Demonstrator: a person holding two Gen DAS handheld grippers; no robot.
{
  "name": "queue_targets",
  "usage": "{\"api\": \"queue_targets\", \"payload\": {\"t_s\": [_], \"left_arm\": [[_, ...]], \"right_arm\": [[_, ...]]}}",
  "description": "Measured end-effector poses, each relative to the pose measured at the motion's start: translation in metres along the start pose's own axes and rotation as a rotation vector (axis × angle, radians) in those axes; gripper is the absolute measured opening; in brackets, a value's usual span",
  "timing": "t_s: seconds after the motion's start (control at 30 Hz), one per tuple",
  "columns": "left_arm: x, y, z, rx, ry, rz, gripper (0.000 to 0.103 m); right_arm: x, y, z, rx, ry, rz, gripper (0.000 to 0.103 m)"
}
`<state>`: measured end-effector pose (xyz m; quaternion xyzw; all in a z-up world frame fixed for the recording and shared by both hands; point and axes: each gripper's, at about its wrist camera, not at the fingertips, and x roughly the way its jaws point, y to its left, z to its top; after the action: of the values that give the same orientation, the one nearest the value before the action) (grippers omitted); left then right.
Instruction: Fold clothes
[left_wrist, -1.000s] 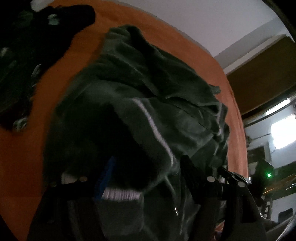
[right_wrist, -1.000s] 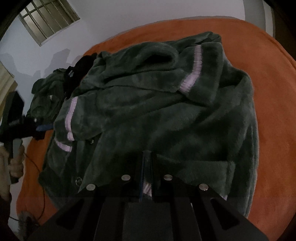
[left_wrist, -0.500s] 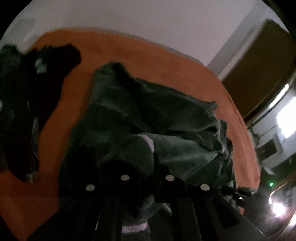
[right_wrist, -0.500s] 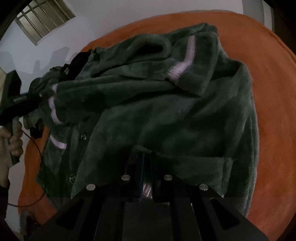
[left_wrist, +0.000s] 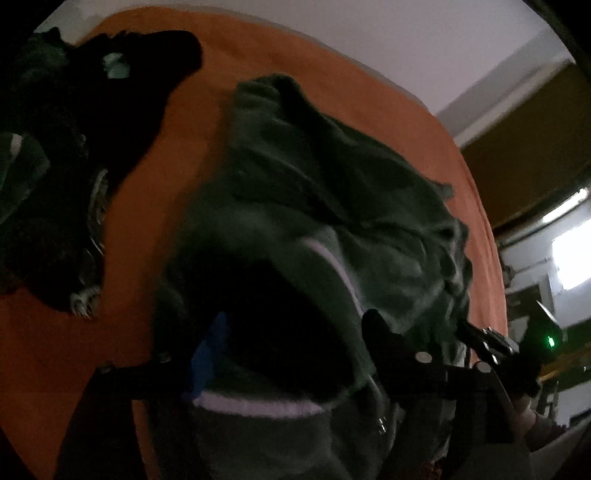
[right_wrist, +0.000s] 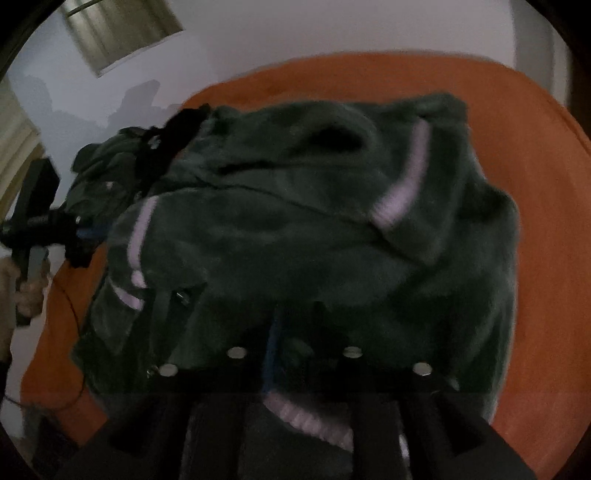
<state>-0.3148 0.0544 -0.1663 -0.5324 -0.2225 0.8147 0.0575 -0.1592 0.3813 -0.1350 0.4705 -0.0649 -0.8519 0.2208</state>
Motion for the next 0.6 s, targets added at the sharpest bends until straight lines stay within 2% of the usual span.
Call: {"api": "queue_targets", "payload": {"t_s": [0.07,0.17,0.2,0.23,0.27,0.3,0.33,0.43,0.47,0.5,0.53,0.57,0.6], "left_arm": [[0.015,0.009,0.014,-0.058,0.035,-0.019,0.077],[0.039,0.010,0.026,-0.093,0.094,-0.068,0.077],[0.047,0.007,0.029,-0.103,0.115,-0.086,0.077],[0.054,0.005,0.032,-0.111,0.133,-0.102,0.077],[0.059,0.004,0.033,-0.115,0.138,-0.091,0.077],[0.063,0.003,0.034,-0.119,0.143,-0.081,0.077],[0.068,0.002,0.035,-0.122,0.147,-0.070,0.077],[0.081,-0.002,0.038,-0.133,0.160,-0.038,0.074],[0.082,0.000,0.039,-0.136,0.155,-0.026,0.062],[0.084,0.002,0.039,-0.139,0.149,-0.013,0.044],[0.085,0.005,0.039,-0.143,0.142,-0.003,0.031],[0.083,0.007,0.039,-0.149,0.132,-0.010,0.028],[0.082,0.008,0.040,-0.158,0.119,-0.022,0.022]], "right_arm": [[0.008,0.023,0.012,-0.069,-0.003,0.080,0.021],[0.027,0.070,0.026,-0.182,0.011,0.163,0.023],[0.035,0.084,0.028,-0.207,0.022,0.177,0.029],[0.042,0.099,0.029,-0.230,0.026,0.191,0.040],[0.049,0.115,0.031,-0.256,0.025,0.204,0.047],[0.055,0.126,0.031,-0.277,0.019,0.203,0.060],[0.060,0.138,0.032,-0.306,0.004,0.187,0.068],[0.084,0.167,0.033,-0.382,-0.008,0.073,0.072],[0.092,0.171,0.033,-0.390,0.007,0.059,0.072],[0.100,0.173,0.032,-0.392,0.020,0.056,0.072],[0.106,0.174,0.030,-0.393,0.028,0.052,0.071],[0.112,0.176,0.029,-0.395,0.034,0.045,0.068],[0.117,0.177,0.027,-0.404,0.037,0.031,0.048]]}}
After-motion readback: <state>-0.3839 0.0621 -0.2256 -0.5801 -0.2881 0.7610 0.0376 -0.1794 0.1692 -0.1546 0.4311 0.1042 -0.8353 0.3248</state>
